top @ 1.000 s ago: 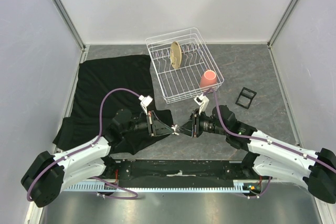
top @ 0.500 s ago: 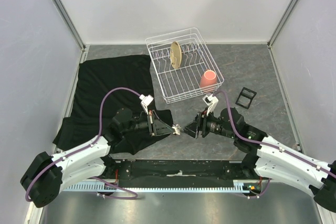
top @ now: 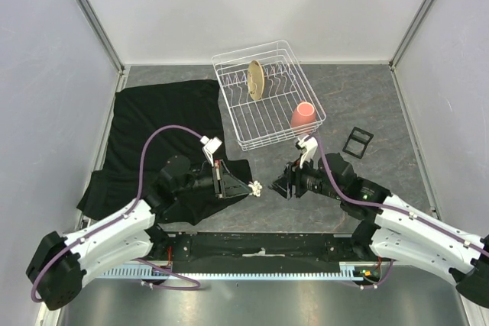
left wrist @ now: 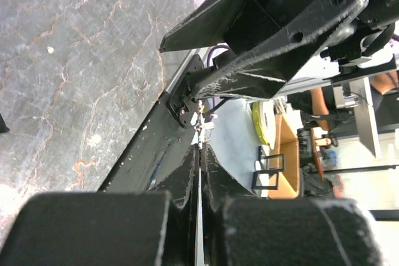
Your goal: Remove the brooch from the garment
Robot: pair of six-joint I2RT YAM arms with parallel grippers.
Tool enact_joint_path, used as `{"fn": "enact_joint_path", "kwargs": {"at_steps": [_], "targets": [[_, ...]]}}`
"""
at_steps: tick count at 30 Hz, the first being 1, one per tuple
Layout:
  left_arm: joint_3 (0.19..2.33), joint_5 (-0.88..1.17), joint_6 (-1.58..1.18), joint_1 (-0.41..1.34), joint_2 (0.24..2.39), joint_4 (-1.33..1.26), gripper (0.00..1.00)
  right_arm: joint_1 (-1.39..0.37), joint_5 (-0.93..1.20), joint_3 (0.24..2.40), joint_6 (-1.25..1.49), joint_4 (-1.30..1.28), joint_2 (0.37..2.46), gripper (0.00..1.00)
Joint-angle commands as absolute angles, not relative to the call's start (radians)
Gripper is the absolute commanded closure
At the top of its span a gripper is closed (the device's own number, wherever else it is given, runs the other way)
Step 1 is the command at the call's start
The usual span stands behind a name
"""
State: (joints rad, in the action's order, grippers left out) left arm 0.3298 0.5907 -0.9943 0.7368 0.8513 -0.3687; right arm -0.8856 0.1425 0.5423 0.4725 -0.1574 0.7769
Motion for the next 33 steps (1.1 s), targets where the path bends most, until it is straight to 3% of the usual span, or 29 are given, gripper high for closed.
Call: {"fn": "enact_joint_path", "kwargs": {"at_steps": [1,8,13,16,21,26,33], "targets": [[0.466,0.514,-0.763,0.741,0.790,-0.120,0.98,-0.885,0.011,0.664,0.567,-0.214,0.822,0.42],[0.629,0.185,-0.274,0.885,0.807,-0.064,0.98,-0.884,-0.266,0.859,0.796,-0.561,0.853,0.36],[0.655,-0.156,0.065,1.116,0.955,-0.202,0.98,-0.884,-0.359,1.000,0.925,-0.776,0.844,0.34],[0.609,-0.259,0.247,1.189,1.021,-0.427,0.98,-0.884,-0.363,1.012,0.982,-0.801,0.807,0.37],[0.548,-0.288,0.443,1.230,1.179,-0.779,0.98,-0.884,-0.361,1.026,1.054,-0.822,0.782,0.45],[0.577,-0.334,0.641,1.264,1.348,-0.932,0.98,-0.884,-0.319,1.051,1.042,-0.816,0.837,0.50],[0.603,-0.321,0.692,1.269,1.476,-1.054,0.98,-0.884,-0.337,1.046,1.066,-0.811,0.884,0.53]]}}
